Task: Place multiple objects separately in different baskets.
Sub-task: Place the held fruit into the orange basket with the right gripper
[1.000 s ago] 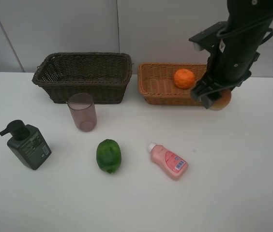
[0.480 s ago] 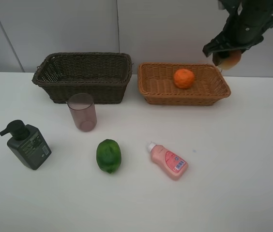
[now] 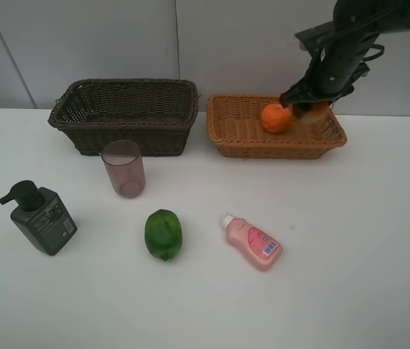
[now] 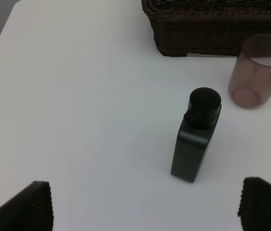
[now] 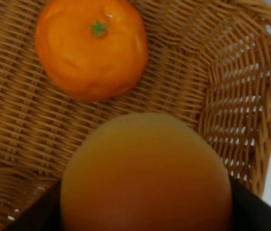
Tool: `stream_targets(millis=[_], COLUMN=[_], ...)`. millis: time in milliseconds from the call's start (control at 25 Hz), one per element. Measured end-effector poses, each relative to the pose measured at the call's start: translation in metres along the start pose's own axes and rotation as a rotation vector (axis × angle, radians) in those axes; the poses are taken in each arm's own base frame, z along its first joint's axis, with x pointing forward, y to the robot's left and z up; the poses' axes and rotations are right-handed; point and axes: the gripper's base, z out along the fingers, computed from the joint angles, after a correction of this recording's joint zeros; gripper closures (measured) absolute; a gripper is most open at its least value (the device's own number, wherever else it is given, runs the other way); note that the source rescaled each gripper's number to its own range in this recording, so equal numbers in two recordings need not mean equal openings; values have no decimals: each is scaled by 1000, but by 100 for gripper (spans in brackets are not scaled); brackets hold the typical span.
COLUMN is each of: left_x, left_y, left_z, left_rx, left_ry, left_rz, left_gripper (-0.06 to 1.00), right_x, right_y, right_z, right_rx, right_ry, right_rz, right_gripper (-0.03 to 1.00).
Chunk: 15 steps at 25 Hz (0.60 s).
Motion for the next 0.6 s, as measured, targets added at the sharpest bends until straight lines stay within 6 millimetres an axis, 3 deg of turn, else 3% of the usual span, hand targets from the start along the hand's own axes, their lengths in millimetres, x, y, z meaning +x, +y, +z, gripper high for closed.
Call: stream_targets(millis=[120, 280, 320, 440, 600], left_x=[0, 0, 0, 0, 0], left_y=[0, 0, 0, 0, 0], left_z=[0, 0, 0, 0, 0], left_rx=[0, 0, 0, 0, 0], left_ry=[0, 0, 0, 0, 0], left_rz=[0, 0, 0, 0, 0], left_gripper=[-6, -6, -6, -6, -6], right_x=[0, -6, -8, -12, -13], right_y=[4, 6, 7, 7, 7], right_z=[11, 10, 10, 9, 9], right_rx=[-14, -46, -50, -58, -51], right_ry=[-7, -68, -88, -127, -138], right_rz=[-12, 21, 25, 32, 23], right_gripper=[81, 81, 74, 40, 30])
